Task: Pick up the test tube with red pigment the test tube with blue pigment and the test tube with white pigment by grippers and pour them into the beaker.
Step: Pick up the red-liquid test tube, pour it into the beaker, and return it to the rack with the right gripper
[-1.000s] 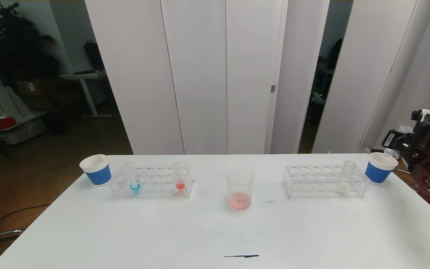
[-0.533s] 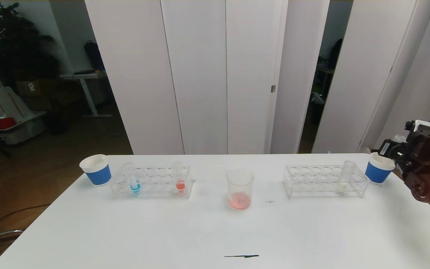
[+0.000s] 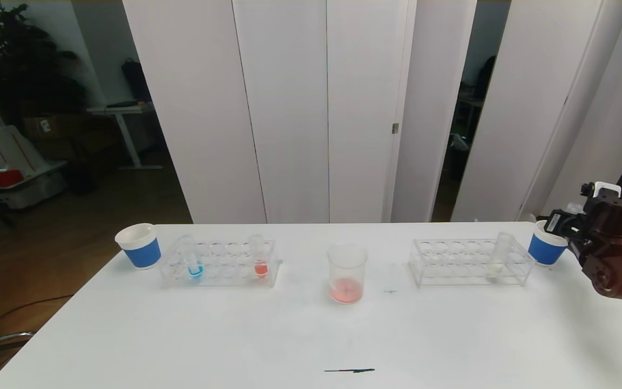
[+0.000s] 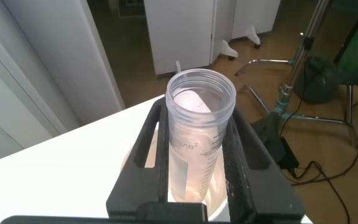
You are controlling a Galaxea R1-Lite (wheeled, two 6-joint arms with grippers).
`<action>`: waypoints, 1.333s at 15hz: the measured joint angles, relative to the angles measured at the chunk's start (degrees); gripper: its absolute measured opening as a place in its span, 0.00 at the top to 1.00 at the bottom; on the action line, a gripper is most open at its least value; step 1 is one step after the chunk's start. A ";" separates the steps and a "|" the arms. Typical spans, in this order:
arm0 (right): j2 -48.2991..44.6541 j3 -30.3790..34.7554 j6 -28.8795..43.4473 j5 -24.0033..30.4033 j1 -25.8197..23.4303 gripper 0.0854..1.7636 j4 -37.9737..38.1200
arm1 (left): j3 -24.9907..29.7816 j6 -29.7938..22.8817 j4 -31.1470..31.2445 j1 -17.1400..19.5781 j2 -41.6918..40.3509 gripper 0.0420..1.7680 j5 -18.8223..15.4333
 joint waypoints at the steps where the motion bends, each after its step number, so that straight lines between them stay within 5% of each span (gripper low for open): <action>1: 0.06 0.05 0.02 -0.02 0.00 0.71 0.00 | 0.00 0.00 0.02 0.00 -0.02 0.01 0.02; 3: 0.22 0.17 0.06 0.00 0.11 0.54 -0.02 | 0.00 0.00 0.02 0.00 0.00 0.01 0.00; 5: 0.26 0.38 -0.05 0.01 0.16 0.13 -0.02 | 0.00 0.00 0.02 0.00 0.00 0.01 0.00; 6: 0.26 0.39 -0.02 0.00 0.20 0.03 0.00 | 0.00 0.00 0.02 0.00 0.00 0.01 0.00; 16: -2.50 0.16 -2.84 1.11 0.11 0.01 1.00 | 0.00 0.00 0.02 0.00 0.00 0.01 0.02; 20: -11.46 -0.06 -4.11 3.10 0.77 0.01 8.47 | 0.00 0.00 0.02 0.00 0.00 0.01 0.02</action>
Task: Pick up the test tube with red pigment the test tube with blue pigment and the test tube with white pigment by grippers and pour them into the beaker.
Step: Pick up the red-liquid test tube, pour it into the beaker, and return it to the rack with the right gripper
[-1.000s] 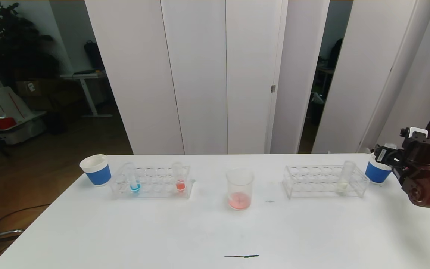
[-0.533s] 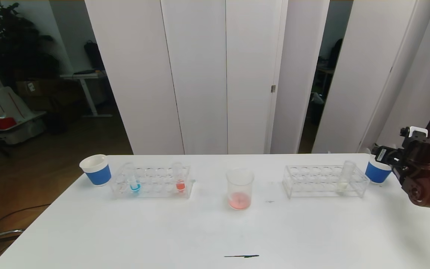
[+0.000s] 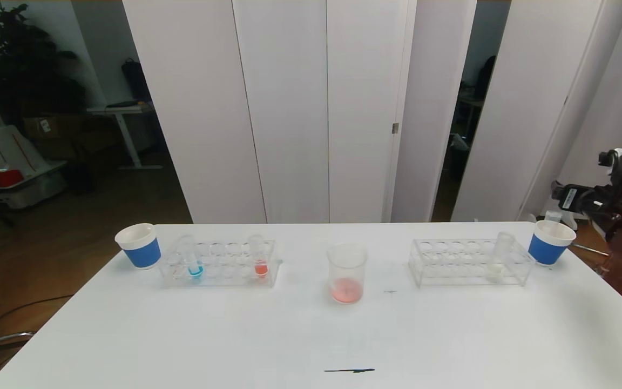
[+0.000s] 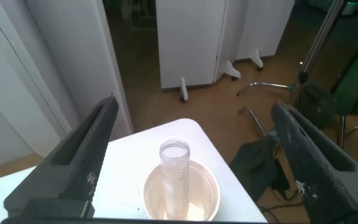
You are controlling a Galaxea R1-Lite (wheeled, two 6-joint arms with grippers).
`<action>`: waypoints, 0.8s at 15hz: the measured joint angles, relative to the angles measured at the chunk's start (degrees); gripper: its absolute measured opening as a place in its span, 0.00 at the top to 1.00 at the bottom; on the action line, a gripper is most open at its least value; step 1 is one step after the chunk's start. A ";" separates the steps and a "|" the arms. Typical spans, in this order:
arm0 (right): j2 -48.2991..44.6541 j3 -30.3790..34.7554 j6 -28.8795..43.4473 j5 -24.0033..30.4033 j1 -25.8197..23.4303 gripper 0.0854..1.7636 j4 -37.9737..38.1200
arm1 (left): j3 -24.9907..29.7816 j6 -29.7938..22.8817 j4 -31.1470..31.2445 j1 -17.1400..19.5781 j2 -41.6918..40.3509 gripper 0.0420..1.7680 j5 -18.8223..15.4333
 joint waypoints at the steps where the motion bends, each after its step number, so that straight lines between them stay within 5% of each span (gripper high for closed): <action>1: -3.34 0.09 -0.07 1.01 0.26 0.01 2.95 | 0.00 0.00 0.00 0.00 0.00 0.01 -0.02; 6: -26.03 3.69 -1.32 9.18 0.83 0.01 16.40 | 0.00 0.00 0.00 0.00 0.00 0.01 0.00; 12: -60.39 19.02 -3.75 15.36 1.35 0.01 22.43 | 0.00 0.00 0.00 0.00 0.00 0.01 -0.02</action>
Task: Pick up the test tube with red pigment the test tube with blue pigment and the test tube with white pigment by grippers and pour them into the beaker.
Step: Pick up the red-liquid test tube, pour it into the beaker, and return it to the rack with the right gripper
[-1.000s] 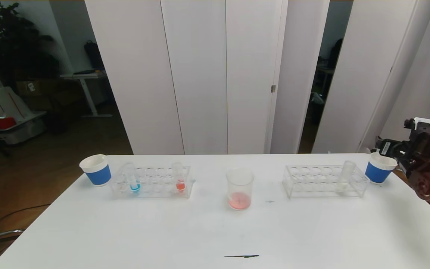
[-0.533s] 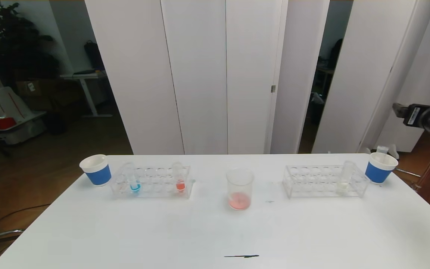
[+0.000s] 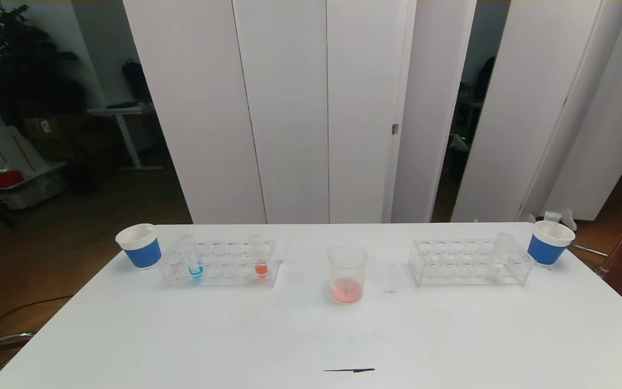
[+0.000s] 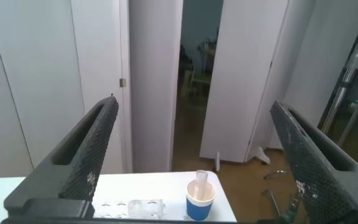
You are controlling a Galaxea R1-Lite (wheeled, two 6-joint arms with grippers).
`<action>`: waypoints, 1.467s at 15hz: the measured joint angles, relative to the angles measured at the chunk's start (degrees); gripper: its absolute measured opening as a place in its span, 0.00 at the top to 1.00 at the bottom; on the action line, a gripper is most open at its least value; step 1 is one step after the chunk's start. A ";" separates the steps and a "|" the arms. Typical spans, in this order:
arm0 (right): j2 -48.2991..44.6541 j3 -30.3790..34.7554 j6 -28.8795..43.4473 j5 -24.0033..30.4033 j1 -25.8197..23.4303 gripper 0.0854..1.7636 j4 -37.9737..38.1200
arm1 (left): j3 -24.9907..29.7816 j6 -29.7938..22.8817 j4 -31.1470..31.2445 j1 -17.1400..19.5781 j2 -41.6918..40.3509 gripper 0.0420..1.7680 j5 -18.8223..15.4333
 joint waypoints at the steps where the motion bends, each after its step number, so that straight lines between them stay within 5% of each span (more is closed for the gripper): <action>1: -6.10 2.35 -0.11 0.01 0.63 0.01 1.61 | 0.00 0.00 -0.02 0.00 0.00 0.01 0.02; 10: -54.37 20.07 -1.72 -3.74 11.87 0.01 31.43 | 0.00 0.00 0.00 0.00 0.00 0.01 0.00; 16: -61.67 41.16 -1.17 -3.77 12.51 0.01 33.29 | 0.00 0.00 0.00 0.00 0.00 0.01 0.00; 22: -62.15 45.07 -0.91 -3.90 12.62 0.01 32.22 | 0.00 0.00 0.00 0.00 -0.02 0.01 0.00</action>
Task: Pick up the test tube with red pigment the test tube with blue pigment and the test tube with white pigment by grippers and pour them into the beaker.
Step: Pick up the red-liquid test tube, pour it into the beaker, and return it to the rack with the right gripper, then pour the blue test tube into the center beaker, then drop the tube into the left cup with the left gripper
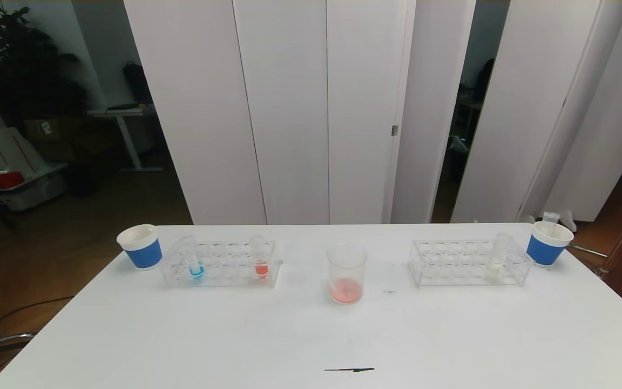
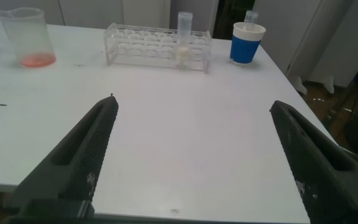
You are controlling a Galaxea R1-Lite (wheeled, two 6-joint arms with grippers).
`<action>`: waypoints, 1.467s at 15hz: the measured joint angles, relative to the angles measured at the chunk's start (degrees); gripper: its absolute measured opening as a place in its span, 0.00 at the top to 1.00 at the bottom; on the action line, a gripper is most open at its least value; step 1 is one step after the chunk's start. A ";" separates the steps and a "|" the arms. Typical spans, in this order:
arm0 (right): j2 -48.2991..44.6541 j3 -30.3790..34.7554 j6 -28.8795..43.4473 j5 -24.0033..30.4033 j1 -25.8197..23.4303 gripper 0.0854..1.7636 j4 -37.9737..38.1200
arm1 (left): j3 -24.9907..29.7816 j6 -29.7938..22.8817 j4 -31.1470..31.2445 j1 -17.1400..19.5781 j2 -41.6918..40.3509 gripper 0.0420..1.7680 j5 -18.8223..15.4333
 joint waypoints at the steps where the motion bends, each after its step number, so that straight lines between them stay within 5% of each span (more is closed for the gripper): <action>1: 0.00 0.06 0.00 0.02 0.00 0.01 0.02 | 0.00 0.00 -0.02 0.00 0.02 0.01 0.02; 22: 0.00 0.11 0.00 0.00 0.00 0.01 0.05 | 0.00 -0.13 -0.62 0.00 0.02 0.01 0.17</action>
